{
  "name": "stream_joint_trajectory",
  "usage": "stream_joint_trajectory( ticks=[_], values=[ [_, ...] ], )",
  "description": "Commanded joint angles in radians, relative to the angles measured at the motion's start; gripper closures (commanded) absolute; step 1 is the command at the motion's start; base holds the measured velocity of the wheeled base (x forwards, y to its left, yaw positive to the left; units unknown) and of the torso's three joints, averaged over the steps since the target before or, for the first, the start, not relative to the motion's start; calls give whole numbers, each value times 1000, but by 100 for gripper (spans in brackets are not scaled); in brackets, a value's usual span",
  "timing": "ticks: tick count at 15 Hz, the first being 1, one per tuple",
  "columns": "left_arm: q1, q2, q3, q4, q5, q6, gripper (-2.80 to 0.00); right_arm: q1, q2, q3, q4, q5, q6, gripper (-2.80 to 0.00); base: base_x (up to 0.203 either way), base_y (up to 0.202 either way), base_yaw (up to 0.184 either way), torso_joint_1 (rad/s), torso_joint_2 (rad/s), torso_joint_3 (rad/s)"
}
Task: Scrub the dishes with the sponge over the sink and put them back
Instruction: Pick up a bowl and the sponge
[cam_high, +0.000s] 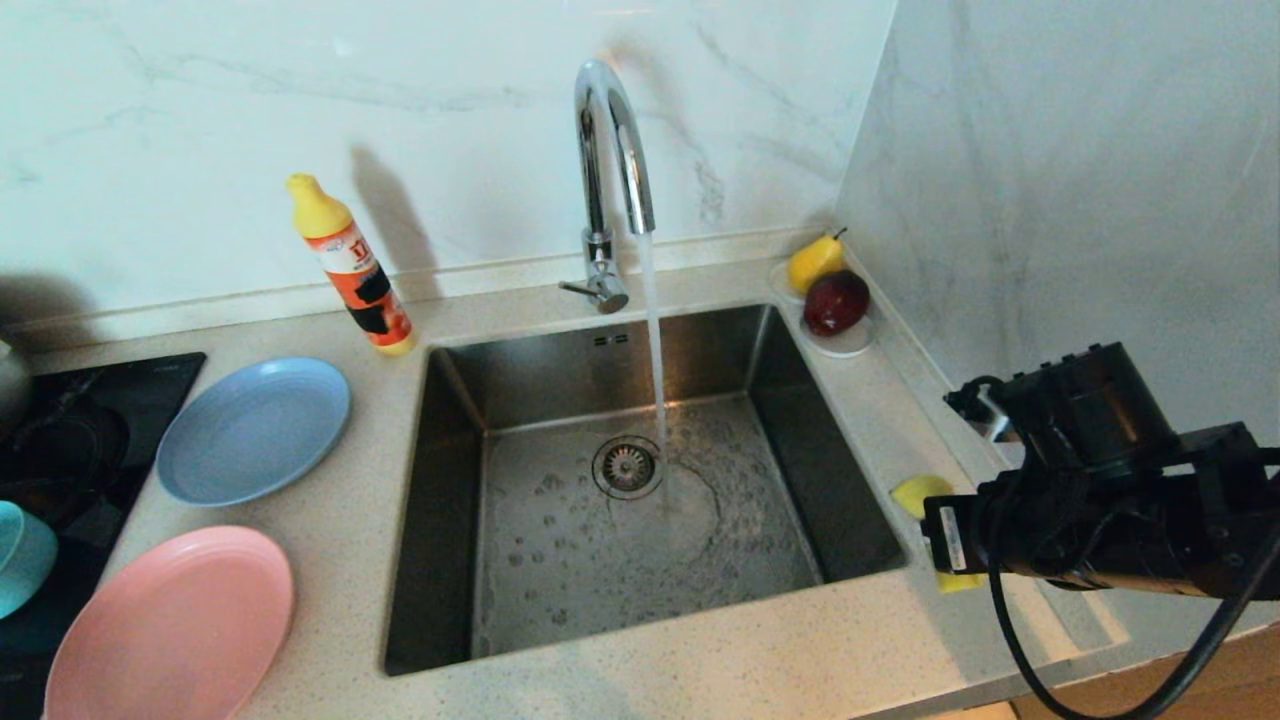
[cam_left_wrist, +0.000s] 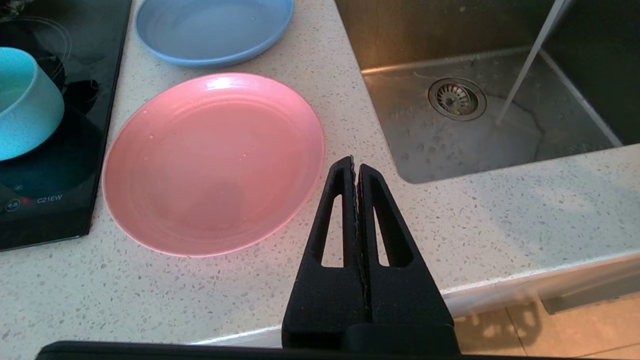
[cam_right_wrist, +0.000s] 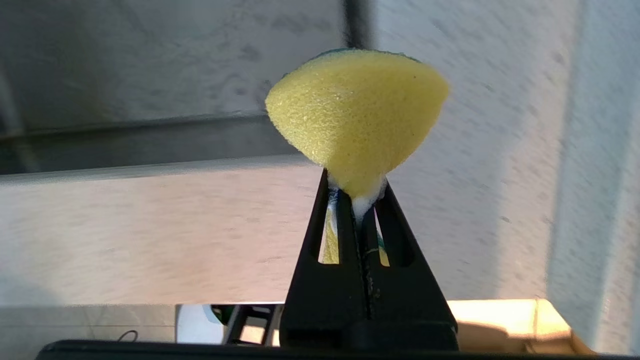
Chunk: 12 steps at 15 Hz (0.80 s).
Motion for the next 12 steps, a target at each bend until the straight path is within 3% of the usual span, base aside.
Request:
stream_joint_trajectory(
  ticks=[1,4,12],
  values=[
    [0,0,12,-1,0,0,0,-36,46,14,-4,-5,2,0,0,0,0,0,0,0],
    [0,0,12,-1,0,0,0,-86,96,15,-36,-6,-1,0,0,0,0,0,0,0],
    [0,0,12,-1,0,0,0,-90,149,21,-97,-6,-2,0,0,0,0,0,0,0]
  ],
)
